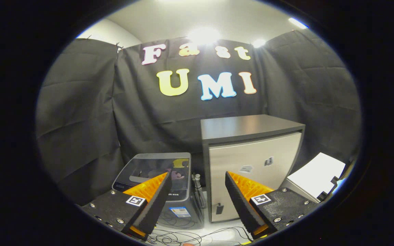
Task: Put the clothes into the washing machine and then close the washing machine lid.
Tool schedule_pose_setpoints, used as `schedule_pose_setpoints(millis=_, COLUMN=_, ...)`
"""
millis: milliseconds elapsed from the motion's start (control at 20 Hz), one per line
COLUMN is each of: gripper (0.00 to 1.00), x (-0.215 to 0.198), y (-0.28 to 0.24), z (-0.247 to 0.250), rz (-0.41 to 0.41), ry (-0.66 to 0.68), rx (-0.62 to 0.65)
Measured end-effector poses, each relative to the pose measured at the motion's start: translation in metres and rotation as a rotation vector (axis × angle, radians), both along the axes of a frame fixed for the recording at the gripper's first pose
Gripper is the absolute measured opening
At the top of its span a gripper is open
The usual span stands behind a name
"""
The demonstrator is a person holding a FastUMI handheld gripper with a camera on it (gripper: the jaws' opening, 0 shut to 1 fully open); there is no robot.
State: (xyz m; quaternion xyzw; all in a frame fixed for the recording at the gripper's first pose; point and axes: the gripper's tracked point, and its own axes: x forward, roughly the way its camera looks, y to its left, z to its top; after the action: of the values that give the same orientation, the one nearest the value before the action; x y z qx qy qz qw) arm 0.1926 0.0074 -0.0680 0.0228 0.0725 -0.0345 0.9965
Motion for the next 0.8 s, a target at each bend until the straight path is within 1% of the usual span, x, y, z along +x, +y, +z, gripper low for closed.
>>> schedule_pose_setpoints(millis=150, gripper=0.96, x=-0.055, y=-0.029, z=0.018, rz=-0.006, ry=-0.021, rx=-0.011)
schedule_pose_setpoints(millis=350, gripper=0.96, x=-0.105, y=-0.045, z=0.046, rz=-0.007, ry=-0.076, rx=-0.063)
schedule_pose_setpoints(millis=450, gripper=0.96, x=-0.123, y=-0.044, z=0.058, rz=0.0, ry=-0.101, rx=-0.093)
schedule_pose_setpoints(millis=550, gripper=0.96, x=-0.137, y=-0.04, z=0.065, rz=0.011, ry=-0.125, rx=-0.095)
schedule_pose_setpoints(millis=800, gripper=0.96, x=-0.169, y=-0.034, z=0.052, rz=0.008, ry=-0.12, rx=-0.065)
